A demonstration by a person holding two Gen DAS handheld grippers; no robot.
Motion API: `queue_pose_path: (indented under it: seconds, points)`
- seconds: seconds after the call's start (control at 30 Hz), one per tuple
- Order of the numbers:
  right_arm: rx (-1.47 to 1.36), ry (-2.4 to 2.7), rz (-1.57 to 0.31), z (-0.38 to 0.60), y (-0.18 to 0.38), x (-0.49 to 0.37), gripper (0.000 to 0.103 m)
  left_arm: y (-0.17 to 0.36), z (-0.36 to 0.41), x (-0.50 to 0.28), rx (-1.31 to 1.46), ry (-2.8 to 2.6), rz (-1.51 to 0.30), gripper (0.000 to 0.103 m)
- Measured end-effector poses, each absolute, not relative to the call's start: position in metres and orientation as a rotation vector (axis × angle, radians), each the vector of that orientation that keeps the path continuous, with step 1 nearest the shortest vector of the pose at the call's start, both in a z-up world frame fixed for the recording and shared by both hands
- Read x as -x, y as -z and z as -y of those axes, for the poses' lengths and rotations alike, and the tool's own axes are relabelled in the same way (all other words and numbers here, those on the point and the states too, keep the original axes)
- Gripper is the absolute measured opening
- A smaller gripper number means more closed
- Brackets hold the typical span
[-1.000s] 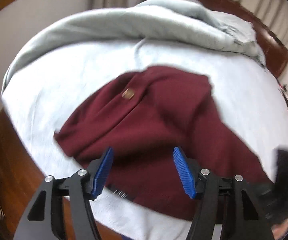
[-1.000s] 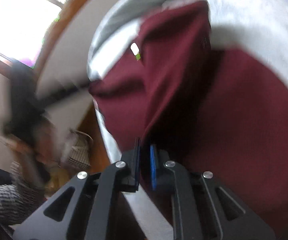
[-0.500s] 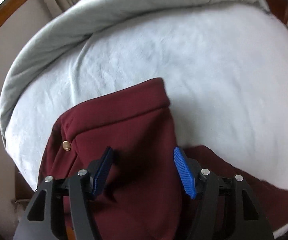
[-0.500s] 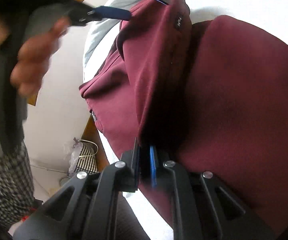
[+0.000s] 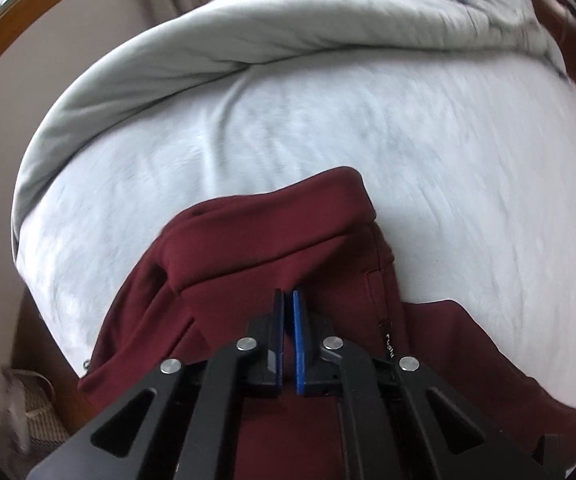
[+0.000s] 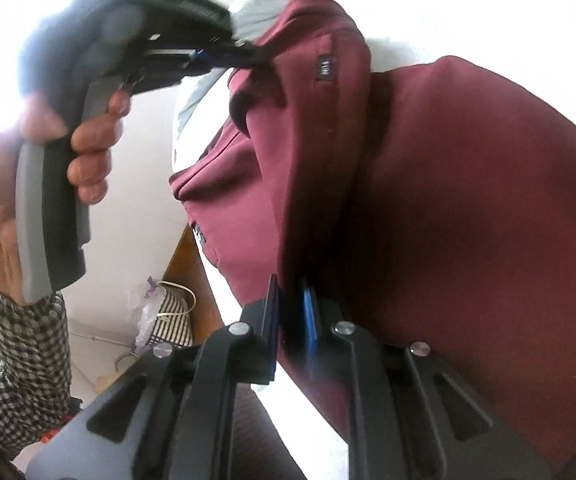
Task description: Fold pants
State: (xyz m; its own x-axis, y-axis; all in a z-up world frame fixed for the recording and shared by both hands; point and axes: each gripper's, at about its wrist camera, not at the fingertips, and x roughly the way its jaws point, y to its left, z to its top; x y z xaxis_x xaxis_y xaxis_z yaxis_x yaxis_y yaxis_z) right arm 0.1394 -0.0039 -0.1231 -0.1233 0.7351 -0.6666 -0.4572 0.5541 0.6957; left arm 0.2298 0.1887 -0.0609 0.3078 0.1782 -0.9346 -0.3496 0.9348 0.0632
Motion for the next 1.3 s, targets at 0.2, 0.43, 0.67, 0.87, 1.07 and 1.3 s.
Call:
queue_pose_path:
  seconds: [0.2, 0.43, 0.67, 0.87, 1.07, 1.3]
  points:
    - [-0.256, -1.039, -1.357, 0.003, 0.121, -0.137, 0.012, 0.049, -0.219, -0.178, 0.24, -0.396, -1.142, 0.004]
    - [-0.208, -1.071, -1.341, 0.001, 0.113, -0.125, 0.017, 0.058, -0.268, -0.081, 0.346, -0.52, -1.069, 0.003]
    - [-0.204, -1.064, -1.342, -0.002, 0.11, -0.118, 0.033, 0.073, -0.274, -0.059, 0.593, -0.349, -1.076, 0.048]
    - [-0.208, -1.04, -1.317, 0.007, 0.1, -0.112, 0.044, 0.109, -0.259, -0.087, 0.685, -0.364, -1.201, 0.064]
    - [-0.199, -0.979, -1.3, 0.035, 0.095, -0.109, 0.05, 0.112, -0.261, -0.088, 0.679, -0.372, -1.171, 0.031]
    - [-0.202, -0.796, -1.34, 0.117, 0.107, -0.086, 0.05, 0.117, -0.274, -0.074, 0.672, -0.336, -1.193, 0.028]
